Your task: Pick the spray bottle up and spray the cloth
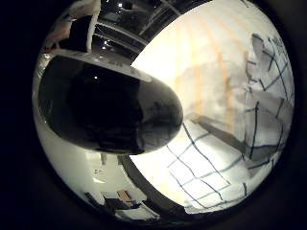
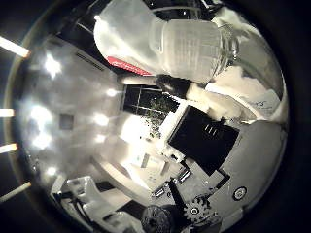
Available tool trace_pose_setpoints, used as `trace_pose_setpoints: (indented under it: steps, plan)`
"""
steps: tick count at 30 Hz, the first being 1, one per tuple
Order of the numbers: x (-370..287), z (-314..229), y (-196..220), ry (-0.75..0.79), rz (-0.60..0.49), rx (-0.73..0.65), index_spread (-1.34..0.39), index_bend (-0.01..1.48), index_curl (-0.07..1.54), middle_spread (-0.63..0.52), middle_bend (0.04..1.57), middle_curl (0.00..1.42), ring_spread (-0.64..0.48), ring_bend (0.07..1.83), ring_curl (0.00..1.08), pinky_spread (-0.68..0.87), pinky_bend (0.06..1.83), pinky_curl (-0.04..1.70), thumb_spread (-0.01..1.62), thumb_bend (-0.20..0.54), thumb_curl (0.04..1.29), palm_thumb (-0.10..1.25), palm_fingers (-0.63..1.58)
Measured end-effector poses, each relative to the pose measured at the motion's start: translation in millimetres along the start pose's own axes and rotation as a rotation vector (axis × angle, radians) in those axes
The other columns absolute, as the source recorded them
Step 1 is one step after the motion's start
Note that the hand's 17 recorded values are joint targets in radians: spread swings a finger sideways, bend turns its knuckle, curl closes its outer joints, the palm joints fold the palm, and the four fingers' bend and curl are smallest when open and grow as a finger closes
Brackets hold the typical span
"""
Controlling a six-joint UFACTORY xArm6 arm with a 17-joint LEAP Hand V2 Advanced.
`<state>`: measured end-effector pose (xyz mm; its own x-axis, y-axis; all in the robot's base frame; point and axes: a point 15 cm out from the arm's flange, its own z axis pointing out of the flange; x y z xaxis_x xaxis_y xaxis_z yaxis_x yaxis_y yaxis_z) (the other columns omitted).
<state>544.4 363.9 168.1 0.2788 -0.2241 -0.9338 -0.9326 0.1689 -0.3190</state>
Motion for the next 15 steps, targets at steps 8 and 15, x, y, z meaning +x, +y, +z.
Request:
trace_pose_setpoints:
  steps: [8, 15]
  plan:
    - [17.9, 20.2, -5.1, -0.008, 0.005, -0.005, -0.16, 1.18, 0.70, -0.06, 1.36, 0.59, -0.15, 1.48, 0.58, -0.19, 1.00, 1.32, 0.97, -0.013, 0.82, 1.04, 1.21]
    - [29.3, 40.4, -1.7, -0.015, 0.009, -0.026, -0.16, 1.18, 0.70, -0.05, 1.36, 0.58, -0.15, 1.48, 0.58, -0.19, 1.00, 1.31, 0.98, -0.012, 0.81, 1.04, 1.20]
